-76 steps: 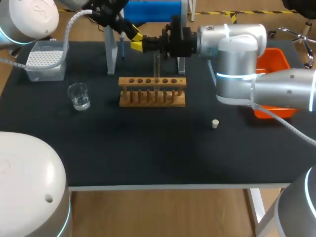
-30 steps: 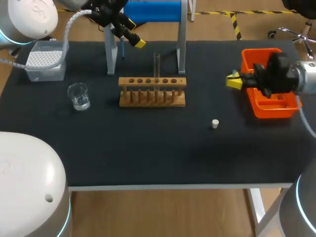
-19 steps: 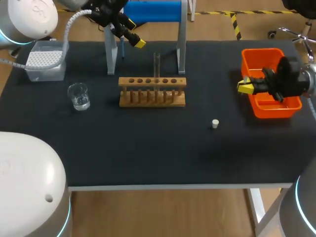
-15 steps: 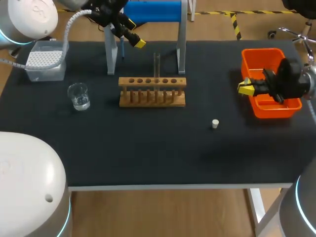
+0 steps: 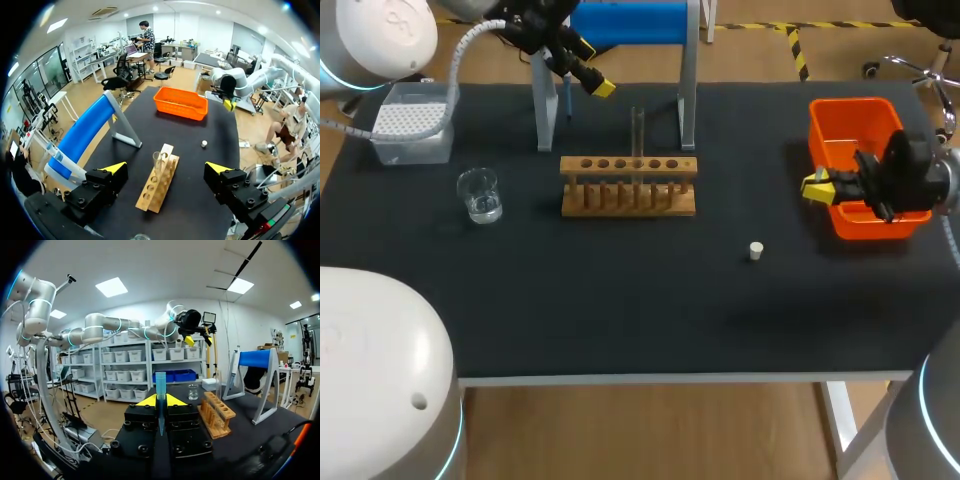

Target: Invert the test tube, pick up the pipette, mount the tip to pipette, aspirate from beaker and dispense into the tube, eject the tip, return the pipette, and cap with the stopper.

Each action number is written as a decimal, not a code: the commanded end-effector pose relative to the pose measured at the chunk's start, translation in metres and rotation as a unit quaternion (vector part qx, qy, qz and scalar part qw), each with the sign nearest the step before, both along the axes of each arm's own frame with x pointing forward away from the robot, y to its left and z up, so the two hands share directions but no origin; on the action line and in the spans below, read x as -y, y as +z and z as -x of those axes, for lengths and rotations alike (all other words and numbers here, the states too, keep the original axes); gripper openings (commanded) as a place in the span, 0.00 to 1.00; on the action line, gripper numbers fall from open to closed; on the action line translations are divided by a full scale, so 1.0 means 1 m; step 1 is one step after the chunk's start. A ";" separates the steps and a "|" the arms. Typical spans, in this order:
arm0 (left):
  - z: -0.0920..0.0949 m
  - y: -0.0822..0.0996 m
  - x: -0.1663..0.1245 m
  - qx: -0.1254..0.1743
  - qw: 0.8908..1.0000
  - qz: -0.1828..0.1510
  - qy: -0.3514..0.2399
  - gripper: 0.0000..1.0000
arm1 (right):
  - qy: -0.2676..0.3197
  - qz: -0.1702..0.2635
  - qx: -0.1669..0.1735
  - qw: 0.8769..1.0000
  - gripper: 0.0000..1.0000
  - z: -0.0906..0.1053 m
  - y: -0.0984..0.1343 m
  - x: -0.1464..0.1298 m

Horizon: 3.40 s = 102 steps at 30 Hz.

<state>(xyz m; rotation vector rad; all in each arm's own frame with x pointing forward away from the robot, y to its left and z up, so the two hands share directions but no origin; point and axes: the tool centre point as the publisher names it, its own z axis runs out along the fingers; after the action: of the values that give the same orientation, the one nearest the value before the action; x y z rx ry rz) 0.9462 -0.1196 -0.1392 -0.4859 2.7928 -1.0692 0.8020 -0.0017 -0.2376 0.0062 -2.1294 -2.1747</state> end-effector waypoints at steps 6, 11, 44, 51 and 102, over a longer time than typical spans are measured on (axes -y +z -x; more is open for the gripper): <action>0.001 0.001 0.000 -0.002 1.000 -0.002 0.000 1.00 | 0.000 0.003 -0.001 1.000 0.00 0.002 0.001 0.001; 0.001 0.001 0.000 -0.002 1.000 -0.002 0.000 1.00 | 0.000 0.003 -0.001 1.000 0.00 0.002 0.001 0.001; -0.068 -0.010 -0.088 0.012 0.950 -0.066 0.305 1.00 | 0.000 0.003 -0.001 1.000 0.00 0.002 0.001 0.001; -0.072 -0.012 -0.093 0.015 0.945 -0.064 0.321 1.00 | 0.000 0.003 -0.001 1.000 0.00 0.002 0.001 0.001; -0.069 -0.025 -0.089 0.033 0.921 -0.011 0.388 1.00 | 0.000 0.003 -0.001 1.000 0.00 0.002 0.001 0.001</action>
<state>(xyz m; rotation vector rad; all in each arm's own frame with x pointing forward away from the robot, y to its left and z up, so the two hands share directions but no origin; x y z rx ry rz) 1.0203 -0.0296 -0.1573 -1.3692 2.2026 -0.8043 0.8011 -0.0018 -0.2362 0.0031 -2.1322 -2.1702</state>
